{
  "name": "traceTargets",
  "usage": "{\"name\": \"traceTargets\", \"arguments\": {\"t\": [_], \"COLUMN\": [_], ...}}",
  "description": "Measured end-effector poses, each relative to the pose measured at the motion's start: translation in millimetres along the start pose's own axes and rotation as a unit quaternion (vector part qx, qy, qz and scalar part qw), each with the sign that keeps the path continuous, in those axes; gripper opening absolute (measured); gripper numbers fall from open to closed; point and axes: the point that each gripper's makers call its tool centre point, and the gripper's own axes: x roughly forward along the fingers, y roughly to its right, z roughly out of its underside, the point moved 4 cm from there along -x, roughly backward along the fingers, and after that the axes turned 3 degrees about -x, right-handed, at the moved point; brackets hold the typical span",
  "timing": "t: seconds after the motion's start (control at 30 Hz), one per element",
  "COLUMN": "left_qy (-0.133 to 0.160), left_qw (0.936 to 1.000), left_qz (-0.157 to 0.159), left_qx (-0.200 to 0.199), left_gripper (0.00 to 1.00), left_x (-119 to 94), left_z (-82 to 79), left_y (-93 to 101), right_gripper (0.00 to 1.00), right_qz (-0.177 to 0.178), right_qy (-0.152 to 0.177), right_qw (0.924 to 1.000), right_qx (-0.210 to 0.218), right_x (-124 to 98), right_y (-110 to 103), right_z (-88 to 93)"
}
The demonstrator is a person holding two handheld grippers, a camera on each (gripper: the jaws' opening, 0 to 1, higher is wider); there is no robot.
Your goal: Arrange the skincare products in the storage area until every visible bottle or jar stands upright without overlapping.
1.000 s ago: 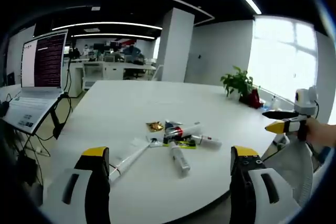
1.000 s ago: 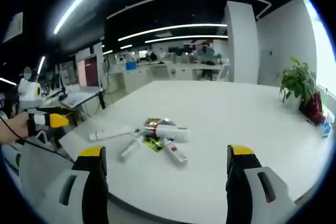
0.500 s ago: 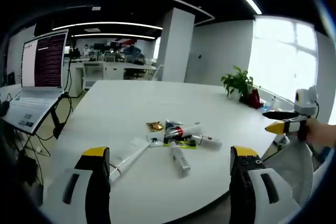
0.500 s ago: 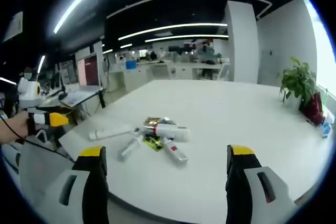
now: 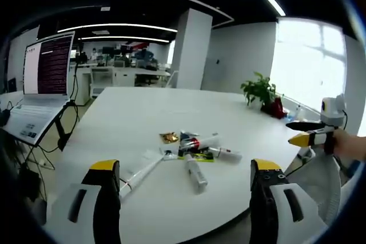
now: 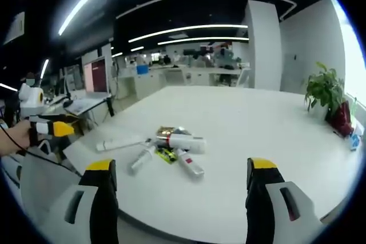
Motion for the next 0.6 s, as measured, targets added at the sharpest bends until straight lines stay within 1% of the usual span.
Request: {"name": "traceTargets", "arguments": {"t": [0.2, 0.6], "left_qy": [-0.001, -0.001], "left_qw": [1.0000, 1.0000], "left_qz": [0.001, 0.000], "left_qx": [0.000, -0.002], "left_gripper": [0.87, 0.86], "left_x": [-0.3, -0.6], "left_z": [0.4, 0.5], "left_y": [1.9, -0.1], "right_gripper": [0.93, 0.93], "right_qz": [0.001, 0.003], "right_qy": [-0.002, -0.007], "right_qw": [1.0000, 1.0000], "right_qx": [-0.002, -0.004], "right_x": [1.2, 0.7], "right_y": [0.1, 0.5], "right_z": [0.5, 1.8]}}
